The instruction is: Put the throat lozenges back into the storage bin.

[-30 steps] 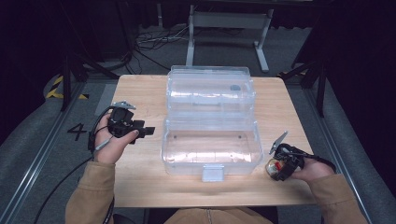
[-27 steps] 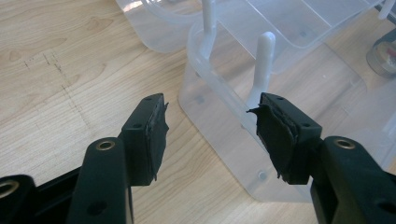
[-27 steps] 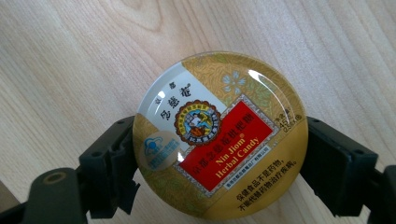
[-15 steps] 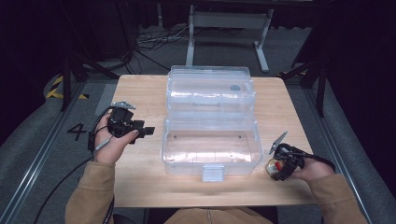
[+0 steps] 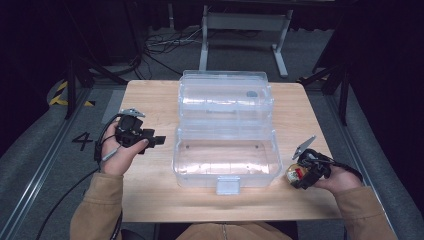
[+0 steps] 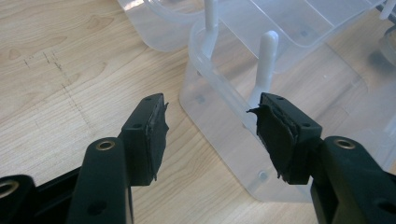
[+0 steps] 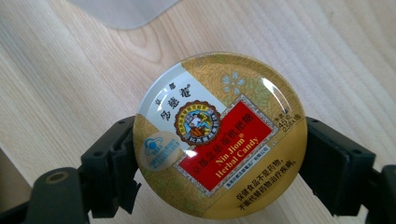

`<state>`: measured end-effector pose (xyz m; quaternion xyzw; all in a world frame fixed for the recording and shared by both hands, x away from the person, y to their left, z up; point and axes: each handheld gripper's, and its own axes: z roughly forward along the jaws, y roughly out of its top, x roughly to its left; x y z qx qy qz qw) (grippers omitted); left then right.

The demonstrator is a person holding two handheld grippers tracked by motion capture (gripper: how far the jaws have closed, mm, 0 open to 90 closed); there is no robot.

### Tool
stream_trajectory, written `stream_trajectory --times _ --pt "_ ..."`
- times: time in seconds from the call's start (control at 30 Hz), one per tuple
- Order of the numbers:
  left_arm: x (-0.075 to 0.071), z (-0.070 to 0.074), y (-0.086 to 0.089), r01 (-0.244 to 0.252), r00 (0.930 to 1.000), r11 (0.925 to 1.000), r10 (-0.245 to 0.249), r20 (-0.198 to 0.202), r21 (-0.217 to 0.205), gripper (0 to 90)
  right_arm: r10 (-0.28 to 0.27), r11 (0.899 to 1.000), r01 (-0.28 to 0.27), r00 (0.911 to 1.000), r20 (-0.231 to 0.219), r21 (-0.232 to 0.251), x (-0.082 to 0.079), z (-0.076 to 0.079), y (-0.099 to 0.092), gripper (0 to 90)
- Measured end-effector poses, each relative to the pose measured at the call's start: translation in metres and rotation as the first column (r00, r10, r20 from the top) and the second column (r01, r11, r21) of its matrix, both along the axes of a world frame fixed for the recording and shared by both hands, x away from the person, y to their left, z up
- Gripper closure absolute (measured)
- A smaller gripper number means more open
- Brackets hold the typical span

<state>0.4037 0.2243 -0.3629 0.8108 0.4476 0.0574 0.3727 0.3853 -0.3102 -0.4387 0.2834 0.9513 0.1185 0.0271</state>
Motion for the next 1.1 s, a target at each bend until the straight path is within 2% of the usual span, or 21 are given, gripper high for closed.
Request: stream_trajectory --times 0.07,0.27,0.5,0.8,0.83,1.1 --pt "0.0 0.0 0.0 0.0 1.0 1.0 0.0 0.001 0.0 43.3 -0.002 1.0 0.002 1.0 0.006 0.003 0.0 0.002 0.0 19.6" --pt "0.0 0.0 0.001 -0.002 1.0 1.0 0.002 -0.002 -0.002 43.2 -0.031 0.996 0.027 0.9984 0.048 0.079 0.0 0.018 -0.004 19.6" --pt "0.0 -0.001 0.002 -0.004 1.0 1.0 0.004 -0.001 -0.003 43.2 -0.046 0.99 0.033 0.995 0.088 0.139 -0.001 0.031 -0.005 19.7" --pt "-0.001 -0.001 0.003 -0.008 1.0 1.0 0.008 -0.004 0.0 43.2 -0.063 0.974 0.028 0.9869 0.148 0.226 -0.004 0.048 -0.005 19.7" --pt "-0.001 -0.001 0.003 -0.008 1.0 1.0 0.008 -0.004 0.001 43.2 -0.067 0.97 0.025 0.9843 0.164 0.243 -0.005 0.052 -0.005 19.6" --pt "-0.002 -0.001 0.005 -0.013 0.9999 0.9999 0.013 -0.001 -0.001 43.2 -0.065 0.954 0.0 0.9762 0.207 0.301 -0.007 0.064 -0.002 19.7"
